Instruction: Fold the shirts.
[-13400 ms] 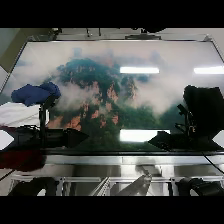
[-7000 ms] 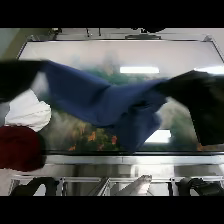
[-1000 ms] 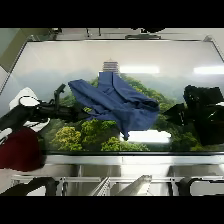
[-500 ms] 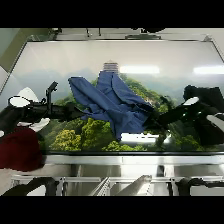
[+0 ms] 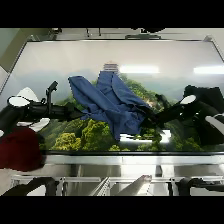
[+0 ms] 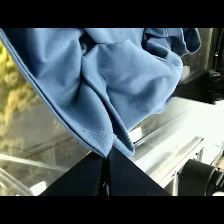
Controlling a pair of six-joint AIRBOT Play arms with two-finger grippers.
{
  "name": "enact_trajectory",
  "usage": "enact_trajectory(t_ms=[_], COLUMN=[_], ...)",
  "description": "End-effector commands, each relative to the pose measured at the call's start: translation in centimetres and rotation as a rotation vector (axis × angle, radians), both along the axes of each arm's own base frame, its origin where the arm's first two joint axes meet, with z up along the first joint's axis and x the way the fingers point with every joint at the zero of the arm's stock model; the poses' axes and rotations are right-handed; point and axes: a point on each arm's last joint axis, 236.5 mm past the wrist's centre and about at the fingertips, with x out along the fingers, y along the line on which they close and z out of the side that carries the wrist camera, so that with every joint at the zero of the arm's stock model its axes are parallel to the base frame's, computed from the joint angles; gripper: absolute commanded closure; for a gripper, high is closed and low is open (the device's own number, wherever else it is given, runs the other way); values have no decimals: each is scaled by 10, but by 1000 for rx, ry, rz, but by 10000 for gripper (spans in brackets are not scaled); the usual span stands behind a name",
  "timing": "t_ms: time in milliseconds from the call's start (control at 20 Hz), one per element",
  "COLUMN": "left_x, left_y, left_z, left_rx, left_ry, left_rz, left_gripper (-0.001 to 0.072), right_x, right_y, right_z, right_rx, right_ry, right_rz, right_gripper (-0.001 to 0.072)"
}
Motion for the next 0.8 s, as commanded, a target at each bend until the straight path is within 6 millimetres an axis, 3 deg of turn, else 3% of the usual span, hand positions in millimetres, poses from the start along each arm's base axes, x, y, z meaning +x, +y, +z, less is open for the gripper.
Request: enact_trajectory(t_ms=[0, 100, 150, 200, 250, 300, 350, 450, 550, 600, 700, 750], left_x=[2, 6, 7, 4, -3, -15, -31, -73, -108, -115, -116, -115], left_y=[-7, -10, -10, -10, -5, 2, 11, 26, 37, 44, 71, 83], left_z=[40, 105, 150, 208, 262, 323, 380, 467, 519, 535, 555, 558], left_rx=[-34, -46, -71, -112, -143, -166, -176, -124, 59, 179, 456, 512], left_ry=[-69, -225, -329, -462, -594, -752, -913, -1203, -1427, -1511, -1591, -1586], left_rz=[-78, -135, -146, -147, -136, -109, -66, 32, 165, 248, 435, 504], left_gripper=[687, 686, 686, 685, 685, 685, 685, 685, 684, 684, 683, 683], right_x=[9, 32, 41, 43, 38, 30, 18, -12, -38, -45, -55, -58], right_y=[-16, -35, -48, -61, -75, -88, -99, -111, -116, -117, -123, -126], right_z=[78, 164, 220, 274, 330, 374, 414, 483, 530, 549, 590, 604], right_rx=[94, 193, 242, 273, 279, 259, 225, 141, 10, -44, -111, -129], right_ry=[-134, -351, -506, -667, -844, -985, -1117, -1353, -1544, -1622, -1763, -1806], right_rz=[7, -67, -120, -162, -200, -235, -270, -334, -405, -437, -527, -561], right_gripper=[694, 694, 693, 693, 692, 692, 692, 693, 693, 693, 693, 693])
